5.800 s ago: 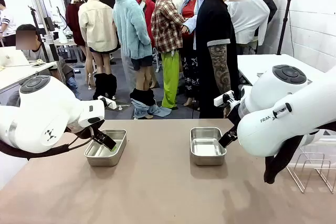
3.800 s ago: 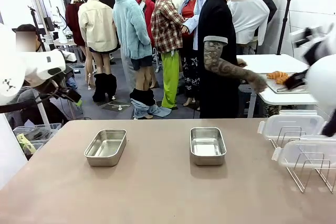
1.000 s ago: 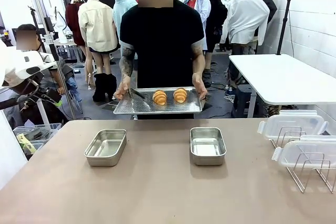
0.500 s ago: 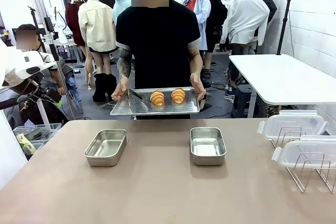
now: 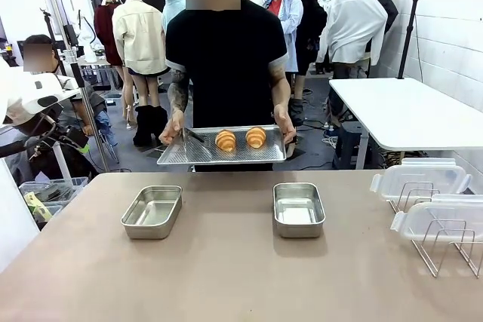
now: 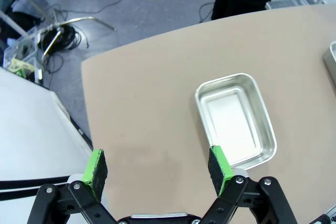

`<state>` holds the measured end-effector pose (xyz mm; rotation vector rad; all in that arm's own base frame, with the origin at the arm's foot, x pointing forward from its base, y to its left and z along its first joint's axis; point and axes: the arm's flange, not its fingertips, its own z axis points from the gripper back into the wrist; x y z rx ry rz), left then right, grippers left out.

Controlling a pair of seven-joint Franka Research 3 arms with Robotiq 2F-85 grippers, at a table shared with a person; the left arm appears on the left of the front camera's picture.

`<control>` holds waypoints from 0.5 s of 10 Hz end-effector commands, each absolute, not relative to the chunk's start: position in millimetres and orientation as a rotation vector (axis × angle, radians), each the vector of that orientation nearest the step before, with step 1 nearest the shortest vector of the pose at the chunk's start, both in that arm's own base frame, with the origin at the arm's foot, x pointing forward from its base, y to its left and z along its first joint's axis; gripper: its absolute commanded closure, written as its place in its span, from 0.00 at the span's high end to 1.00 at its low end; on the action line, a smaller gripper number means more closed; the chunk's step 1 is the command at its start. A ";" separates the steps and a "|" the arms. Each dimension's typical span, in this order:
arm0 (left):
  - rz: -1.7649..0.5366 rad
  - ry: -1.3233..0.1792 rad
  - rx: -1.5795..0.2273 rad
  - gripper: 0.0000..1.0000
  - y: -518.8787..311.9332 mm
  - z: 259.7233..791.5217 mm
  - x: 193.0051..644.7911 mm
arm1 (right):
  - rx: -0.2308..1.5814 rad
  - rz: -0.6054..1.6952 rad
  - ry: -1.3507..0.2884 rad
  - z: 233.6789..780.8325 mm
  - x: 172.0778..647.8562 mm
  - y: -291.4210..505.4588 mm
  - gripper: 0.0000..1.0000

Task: Place the bread in airtight containers.
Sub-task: Lift both Airtight Container.

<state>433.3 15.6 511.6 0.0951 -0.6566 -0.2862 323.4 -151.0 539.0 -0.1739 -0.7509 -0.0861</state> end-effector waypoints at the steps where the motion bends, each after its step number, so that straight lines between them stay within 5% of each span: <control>1: -0.284 -0.663 0.086 1.00 16.2 511.7 433.9 | -0.175 -0.083 -0.744 537.8 324.5 -149.1 1.00; 5: -0.286 -0.657 0.095 1.00 15.6 511.6 433.3 | -0.175 -0.083 -0.744 537.8 324.5 -149.1 1.00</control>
